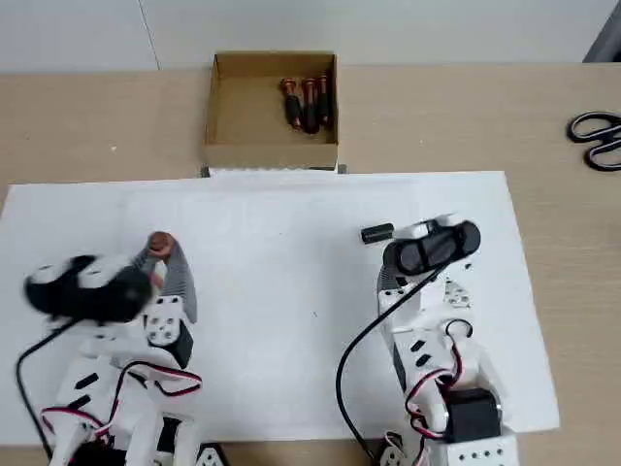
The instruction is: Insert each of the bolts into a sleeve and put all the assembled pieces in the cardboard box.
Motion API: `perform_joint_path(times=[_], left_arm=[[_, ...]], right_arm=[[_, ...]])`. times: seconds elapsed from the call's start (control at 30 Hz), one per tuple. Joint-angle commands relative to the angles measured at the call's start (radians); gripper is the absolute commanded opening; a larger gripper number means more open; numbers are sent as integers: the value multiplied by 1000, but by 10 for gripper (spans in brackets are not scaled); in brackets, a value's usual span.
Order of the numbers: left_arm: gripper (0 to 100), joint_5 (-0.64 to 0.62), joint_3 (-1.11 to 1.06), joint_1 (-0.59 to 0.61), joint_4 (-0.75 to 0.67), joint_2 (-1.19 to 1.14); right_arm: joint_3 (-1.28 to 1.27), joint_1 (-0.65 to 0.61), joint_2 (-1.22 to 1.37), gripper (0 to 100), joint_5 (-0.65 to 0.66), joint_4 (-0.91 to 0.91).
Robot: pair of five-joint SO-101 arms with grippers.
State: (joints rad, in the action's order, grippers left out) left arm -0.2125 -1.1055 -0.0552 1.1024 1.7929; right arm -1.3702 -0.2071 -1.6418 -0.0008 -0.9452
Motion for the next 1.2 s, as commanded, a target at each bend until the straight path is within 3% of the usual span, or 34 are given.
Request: perform_joint_path(times=[0.0,0.17,0.37,0.5,0.63,0.97,1.17], left_arm=[[6,-66,-28,6,-74,-3],[6,-68,-111,6,-144,-3],[6,-72,-252,0,-376,-2],[6,-196,-366,0,-568,-2],[6,-287,-435,-48,-664,-2],[6,-489,-455,-121,-704,-2],[6,-506,-467,-199,-701,-3]], right_arm=[[-72,-2,-102,2,-8,81],[-212,-28,-174,2,-8,159],[-307,-120,-168,2,-9,298],[-313,-179,-159,2,-14,338],[-313,-226,-159,2,-9,332],[-313,-401,-165,2,-8,332],[-313,-496,-165,2,-6,337]])
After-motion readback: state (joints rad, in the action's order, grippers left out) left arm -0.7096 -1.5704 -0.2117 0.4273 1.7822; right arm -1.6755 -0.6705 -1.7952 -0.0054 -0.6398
